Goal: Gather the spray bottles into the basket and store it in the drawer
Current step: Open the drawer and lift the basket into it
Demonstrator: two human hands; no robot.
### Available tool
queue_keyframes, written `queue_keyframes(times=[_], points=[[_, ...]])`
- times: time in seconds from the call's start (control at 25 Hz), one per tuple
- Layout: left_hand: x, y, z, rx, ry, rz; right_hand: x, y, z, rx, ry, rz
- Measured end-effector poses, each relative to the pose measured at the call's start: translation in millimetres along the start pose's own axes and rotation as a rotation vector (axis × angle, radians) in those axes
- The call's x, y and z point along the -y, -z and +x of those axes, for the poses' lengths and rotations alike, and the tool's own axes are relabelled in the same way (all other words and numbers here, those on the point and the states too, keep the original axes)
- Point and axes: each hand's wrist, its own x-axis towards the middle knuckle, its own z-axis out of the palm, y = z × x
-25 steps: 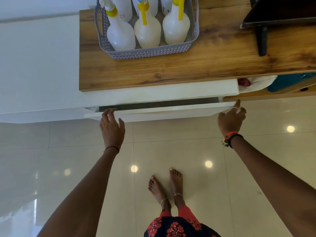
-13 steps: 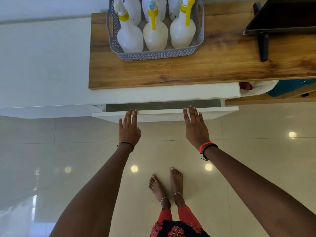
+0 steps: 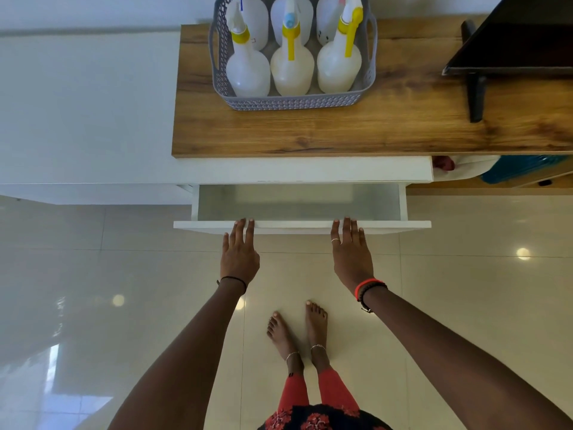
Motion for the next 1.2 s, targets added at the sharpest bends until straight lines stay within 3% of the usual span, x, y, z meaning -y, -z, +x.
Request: queue_keyframes(times=[0.32, 0.56, 0.84, 1.2], points=[[3, -18, -37, -0.071, 0.014, 0.071, 8, 11, 3, 0.011, 0.089, -0.007], [-4, -26, -38, -0.073, -0.105, -0.093, 10, 7, -9, 0.11, 0.132, 0.018], [0, -20, -38, 0.132, -0.039, -0.285, 12, 3, -21, 0.281, 0.091, 0.118], [9, -26, -39, 0.374, 0.064, -0.331, 17, 1, -26, 0.468, 0.008, 0.249]])
